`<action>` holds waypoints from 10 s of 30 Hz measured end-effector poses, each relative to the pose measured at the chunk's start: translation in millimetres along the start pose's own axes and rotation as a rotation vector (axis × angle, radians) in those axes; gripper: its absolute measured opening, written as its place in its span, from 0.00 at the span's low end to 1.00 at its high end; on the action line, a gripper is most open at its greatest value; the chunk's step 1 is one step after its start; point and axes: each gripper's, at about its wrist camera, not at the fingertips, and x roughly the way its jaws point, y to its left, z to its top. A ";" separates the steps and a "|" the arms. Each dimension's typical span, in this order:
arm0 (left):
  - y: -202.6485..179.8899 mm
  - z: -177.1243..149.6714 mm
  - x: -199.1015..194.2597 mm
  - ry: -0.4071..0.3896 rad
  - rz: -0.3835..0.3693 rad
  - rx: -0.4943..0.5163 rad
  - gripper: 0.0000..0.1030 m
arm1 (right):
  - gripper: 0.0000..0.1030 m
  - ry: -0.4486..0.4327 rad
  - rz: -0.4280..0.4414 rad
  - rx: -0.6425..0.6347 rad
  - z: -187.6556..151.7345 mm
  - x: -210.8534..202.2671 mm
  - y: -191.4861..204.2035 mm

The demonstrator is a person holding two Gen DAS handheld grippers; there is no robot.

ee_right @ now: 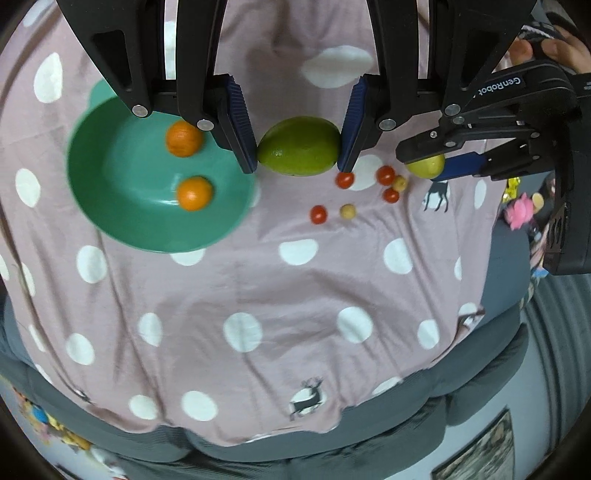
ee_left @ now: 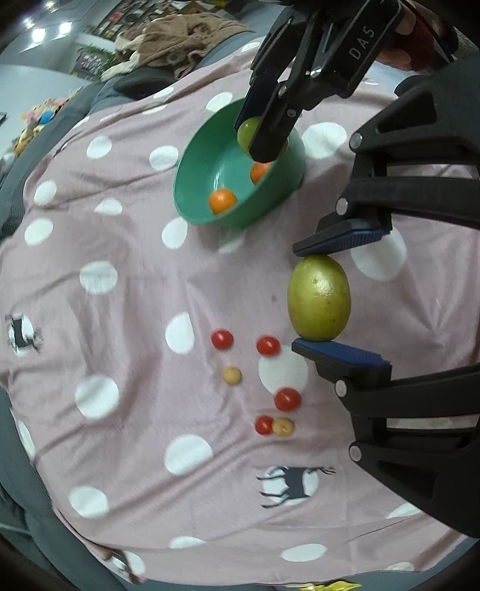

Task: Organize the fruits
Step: 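Carry both fruits over the green bowl and release them inside, then move both tools back toward the cherry tomatoes, then grasp a red cherry tomato with the right tool while the left tool grasps another, then carry both cherry tomatoes over the green bowl and release them inside, then return both tools to the remaining small fruits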

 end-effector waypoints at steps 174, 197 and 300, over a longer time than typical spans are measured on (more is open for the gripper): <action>111.7 -40.2 28.1 0.079 -0.071 -0.245 0.28 | 0.29 0.303 0.212 -0.185 19.3 117.9 74.1; 8.5 -33.4 -6.0 0.046 -0.119 -0.073 0.28 | 0.29 0.120 0.177 0.010 -5.5 2.3 -1.3; 137.9 -9.4 100.1 0.140 0.027 -0.309 0.53 | 0.40 0.204 0.222 -0.091 30.0 98.1 50.8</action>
